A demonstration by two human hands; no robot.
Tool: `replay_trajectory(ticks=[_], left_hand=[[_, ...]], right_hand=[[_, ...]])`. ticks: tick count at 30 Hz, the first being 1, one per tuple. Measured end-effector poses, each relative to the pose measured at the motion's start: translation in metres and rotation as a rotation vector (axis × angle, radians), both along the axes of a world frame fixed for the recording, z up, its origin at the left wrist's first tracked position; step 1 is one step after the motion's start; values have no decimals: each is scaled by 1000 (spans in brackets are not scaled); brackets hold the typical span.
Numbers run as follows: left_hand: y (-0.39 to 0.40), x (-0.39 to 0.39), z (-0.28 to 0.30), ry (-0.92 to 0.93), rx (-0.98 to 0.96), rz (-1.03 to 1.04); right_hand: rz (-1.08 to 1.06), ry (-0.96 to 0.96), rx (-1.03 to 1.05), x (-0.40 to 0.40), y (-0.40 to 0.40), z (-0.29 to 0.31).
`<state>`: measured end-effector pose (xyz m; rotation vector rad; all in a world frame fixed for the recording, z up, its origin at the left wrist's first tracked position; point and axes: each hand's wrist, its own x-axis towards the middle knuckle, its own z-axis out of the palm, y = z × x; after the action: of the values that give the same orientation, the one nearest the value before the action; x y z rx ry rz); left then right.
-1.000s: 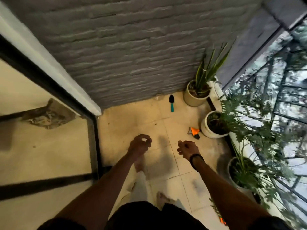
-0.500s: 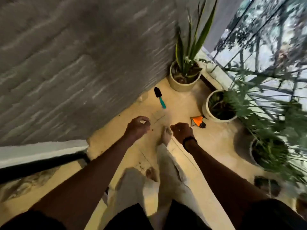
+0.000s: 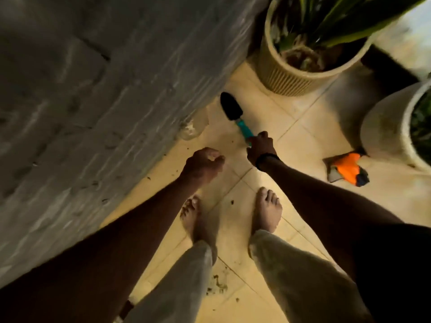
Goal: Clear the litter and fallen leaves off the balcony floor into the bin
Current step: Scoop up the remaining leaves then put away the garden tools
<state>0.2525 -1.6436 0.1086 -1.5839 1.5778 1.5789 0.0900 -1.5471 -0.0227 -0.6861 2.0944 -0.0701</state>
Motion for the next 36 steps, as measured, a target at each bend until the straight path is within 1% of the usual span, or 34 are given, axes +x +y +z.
replay_trajectory(ticks=[2,3,5,7,9,12,14,16,17,20,23,25,27,29,31,33,36], left_hand=[[-11,9,-30,-10,16,-21],[-16,15,-42,-23,18,-22],[-23,27,-54,-37,10,-22],[-26,39,-52,-47,18,-26],[-31,52,-38,-78,2,-48],[-33,69,-7,-102,2,-84],[-33,74,24,-126,0,-102],[-31,71,63,-143,6,-90],[-30,68,83,-151,4,-77],[-26,51,149,-151,-15,-38],[-25,24,227,-109,-49,43],[-24,9,270,-85,-108,98],[-24,-6,316,-11,-171,196],[-20,-25,380,71,-170,360],[-11,-33,434,158,-100,488],[7,-28,475,268,-40,633],[40,-10,518,402,27,683]], right_hand=[[76,-39,77,-1,-13,-42],[76,-61,97,-1,-16,-58],[115,-43,97,-2,-15,-78],[161,5,59,-3,-9,-83],[113,6,11,-1,-4,-67],[-54,-67,-13,10,4,-24],[-270,-175,-17,15,14,17],[-514,-306,-64,19,29,62],[-595,-365,-77,21,38,85],[-626,-486,-163,24,66,169],[-619,-616,-320,14,84,290],[-603,-711,-389,2,97,366],[-551,-753,-461,-13,110,444],[-437,-679,-532,-25,124,510],[-333,-558,-601,-31,140,565],[-342,-496,-639,-34,158,611],[-383,-410,-727,-24,186,662]])
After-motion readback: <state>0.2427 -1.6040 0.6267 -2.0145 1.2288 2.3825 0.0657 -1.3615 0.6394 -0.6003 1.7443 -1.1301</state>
